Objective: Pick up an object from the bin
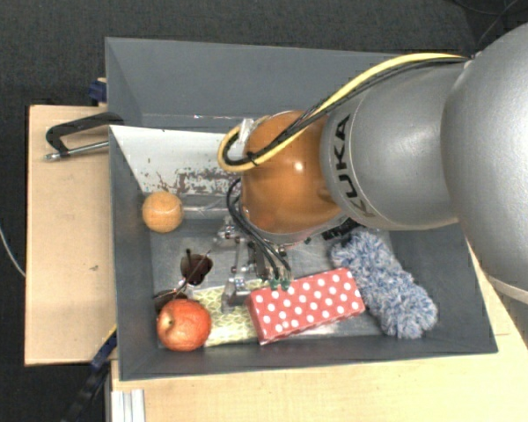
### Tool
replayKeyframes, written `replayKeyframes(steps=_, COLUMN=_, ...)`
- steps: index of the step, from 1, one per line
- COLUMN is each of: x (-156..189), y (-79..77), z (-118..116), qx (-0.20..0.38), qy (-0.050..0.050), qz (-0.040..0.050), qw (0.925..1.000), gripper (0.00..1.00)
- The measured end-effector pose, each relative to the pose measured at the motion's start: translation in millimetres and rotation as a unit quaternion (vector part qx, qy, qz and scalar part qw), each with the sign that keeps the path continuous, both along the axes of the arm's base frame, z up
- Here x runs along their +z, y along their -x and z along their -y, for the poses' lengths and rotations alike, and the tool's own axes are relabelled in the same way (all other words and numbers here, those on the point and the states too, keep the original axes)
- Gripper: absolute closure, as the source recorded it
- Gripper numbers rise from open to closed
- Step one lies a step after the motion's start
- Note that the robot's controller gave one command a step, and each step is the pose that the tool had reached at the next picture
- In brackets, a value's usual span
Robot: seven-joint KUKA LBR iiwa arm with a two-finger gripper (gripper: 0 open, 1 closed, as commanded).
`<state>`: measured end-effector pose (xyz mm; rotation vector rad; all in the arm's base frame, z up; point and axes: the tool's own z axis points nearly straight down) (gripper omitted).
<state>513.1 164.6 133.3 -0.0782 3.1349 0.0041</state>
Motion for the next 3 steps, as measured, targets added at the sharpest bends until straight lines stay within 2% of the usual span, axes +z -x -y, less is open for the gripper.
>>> replayKeyframes(steps=1, x=-27.0, y=6.7, z=-7.7, qx=0.082, qy=0.001, qz=-0.0029, qw=0.9967, gripper=1.0)
replayKeyframes(steps=2, x=-27.0, y=6.7, z=-7.6, qx=0.081, qy=0.001, qz=-0.0029, qw=0.9967, gripper=1.0)
replayKeyframes(steps=3, x=23.1, y=3.8, z=-4.8, qx=0.087, qy=0.001, qz=-0.0036, qw=0.9962, gripper=1.0)
